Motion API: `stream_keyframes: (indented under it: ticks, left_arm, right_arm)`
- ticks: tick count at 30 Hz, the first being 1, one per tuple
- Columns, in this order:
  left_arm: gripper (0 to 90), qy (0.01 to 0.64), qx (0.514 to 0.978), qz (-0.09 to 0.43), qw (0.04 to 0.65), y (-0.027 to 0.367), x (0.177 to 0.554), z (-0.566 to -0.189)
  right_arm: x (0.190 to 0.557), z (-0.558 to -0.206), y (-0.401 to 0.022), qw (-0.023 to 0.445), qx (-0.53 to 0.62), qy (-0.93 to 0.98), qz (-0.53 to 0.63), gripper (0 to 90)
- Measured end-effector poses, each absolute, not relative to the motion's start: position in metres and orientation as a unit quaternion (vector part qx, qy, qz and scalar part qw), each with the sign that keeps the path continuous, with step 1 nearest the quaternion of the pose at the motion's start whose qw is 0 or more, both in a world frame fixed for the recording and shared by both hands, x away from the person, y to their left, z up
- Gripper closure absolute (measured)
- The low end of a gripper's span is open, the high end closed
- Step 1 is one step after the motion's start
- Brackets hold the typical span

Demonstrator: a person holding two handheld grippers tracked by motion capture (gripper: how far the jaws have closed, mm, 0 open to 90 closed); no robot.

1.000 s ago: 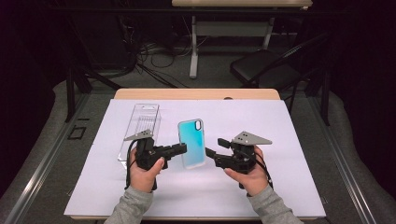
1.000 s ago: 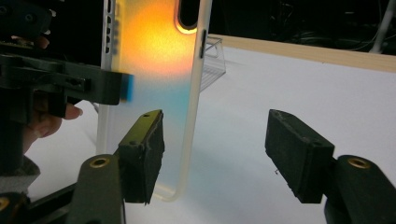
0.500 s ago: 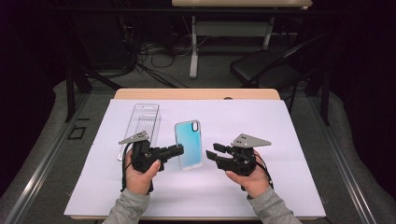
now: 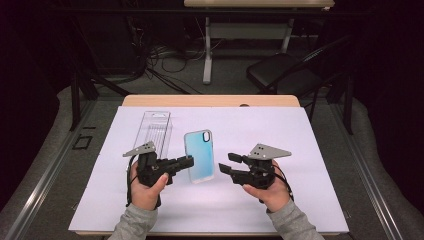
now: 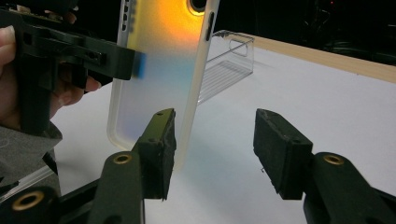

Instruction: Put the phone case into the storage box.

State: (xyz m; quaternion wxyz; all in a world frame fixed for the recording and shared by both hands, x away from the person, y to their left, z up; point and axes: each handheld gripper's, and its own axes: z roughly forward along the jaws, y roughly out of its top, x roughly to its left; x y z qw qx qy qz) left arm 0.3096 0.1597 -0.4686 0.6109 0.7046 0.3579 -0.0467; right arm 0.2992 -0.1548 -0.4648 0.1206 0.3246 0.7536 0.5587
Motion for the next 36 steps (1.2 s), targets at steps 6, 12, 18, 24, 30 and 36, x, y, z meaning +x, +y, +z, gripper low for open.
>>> stream_keyframes:
  ticks: [6,12,18,24,30,36]
  left_arm:
    - [81.4,0.352,0.708,-0.044,0.611,0.159,0.308,-0.469]
    - [81.4,0.344,0.709,-0.043,0.614,0.158,0.307,-0.468]
    - [81.4,0.338,0.712,-0.045,0.614,0.155,0.304,-0.469]
    - [81.4,0.331,0.715,-0.048,0.614,0.150,0.302,-0.470]
    - [81.4,0.329,0.716,-0.055,0.613,0.146,0.301,-0.472]
    - [81.4,0.325,0.719,-0.060,0.611,0.142,0.300,-0.475]
  right_arm:
    - [0.301,-0.465,-0.157,0.116,0.328,0.763,0.545,43.8]
    - [0.303,-0.464,-0.161,0.094,0.336,0.766,0.540,36.8]
    - [0.302,-0.464,-0.160,0.072,0.321,0.775,0.540,28.9]
    - [0.301,-0.463,-0.160,0.077,0.312,0.772,0.549,40.6]
    - [0.301,-0.462,-0.162,0.064,0.298,0.767,0.565,48.7]
    - [0.301,-0.463,-0.164,0.058,0.297,0.762,0.572,48.4]
